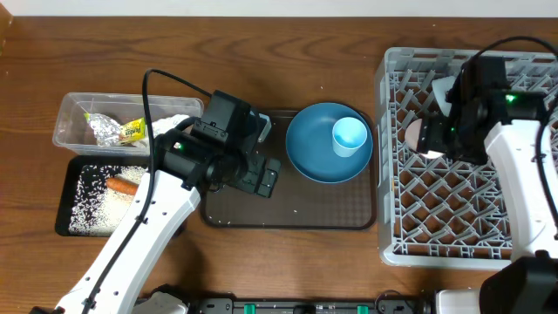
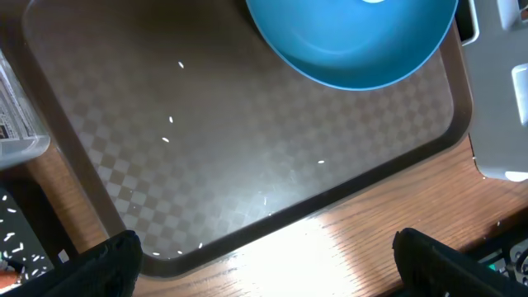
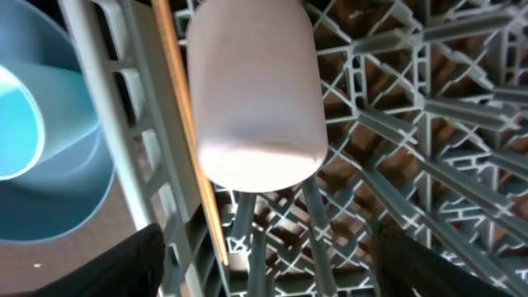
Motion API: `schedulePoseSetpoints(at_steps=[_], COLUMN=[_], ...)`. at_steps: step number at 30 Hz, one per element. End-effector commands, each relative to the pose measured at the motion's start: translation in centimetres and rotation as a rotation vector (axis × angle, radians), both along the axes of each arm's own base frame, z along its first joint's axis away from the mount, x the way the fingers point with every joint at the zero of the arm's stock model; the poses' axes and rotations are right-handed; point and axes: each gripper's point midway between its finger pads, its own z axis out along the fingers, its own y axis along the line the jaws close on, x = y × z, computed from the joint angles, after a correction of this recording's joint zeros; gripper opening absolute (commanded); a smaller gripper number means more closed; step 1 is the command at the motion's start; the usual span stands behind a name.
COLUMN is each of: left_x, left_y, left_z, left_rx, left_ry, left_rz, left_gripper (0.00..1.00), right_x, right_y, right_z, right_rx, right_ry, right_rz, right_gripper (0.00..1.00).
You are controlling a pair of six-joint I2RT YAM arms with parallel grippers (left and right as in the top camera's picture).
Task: Sort waste into correct bins and load items into the dishwasher rack
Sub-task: 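Lower the pink cup upside down into the rack tines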
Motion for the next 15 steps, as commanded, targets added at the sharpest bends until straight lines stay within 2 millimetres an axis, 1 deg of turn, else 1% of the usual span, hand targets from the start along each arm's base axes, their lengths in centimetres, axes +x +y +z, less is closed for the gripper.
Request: schedulePoseSetpoints(at_steps=[1,3,7,10,13,15], left_x=[0.0,0.2,0.4,0.4,0.4,0.4], left_y=[0.3,0.7,0.9,0.9,0.9,0.9], left_z=[-0.1,-0.2,-0.2,-0.2,-0.2,-0.2], left_rx=[0.014,0.034,0.048,0.048,0.049,0.048], left_ry=[-0.005,-0.014,-0.021,-0.021,-0.021,-0.021], left_rz=[0.01,0.019,0.025,0.025,0.025,0.025], left_gripper=[1.0,1.0,1.0,1.0,1.0,1.0], right_x=[-0.3,-0.2,-0.1,0.4,1.0,1.3], right_y=[-0.3,-0.4,-0.4,-0.4,-0.3,-0.3], right_z=[-1.3,-2.1,-3.5,-4.5,-5.0,-4.9], right_rx=[-0.034,-0.036,-0.037,-0.038,-0.037,-0.039], right_ry=[0.006,0.0,-0.011,-0.037,-0.065,-0.079], right_rz=[-0.011,-0.012,-0.012,-0.009,0.003,0.01], right_gripper=[0.83,0.84,0.84,0.83,0.82,0.8])
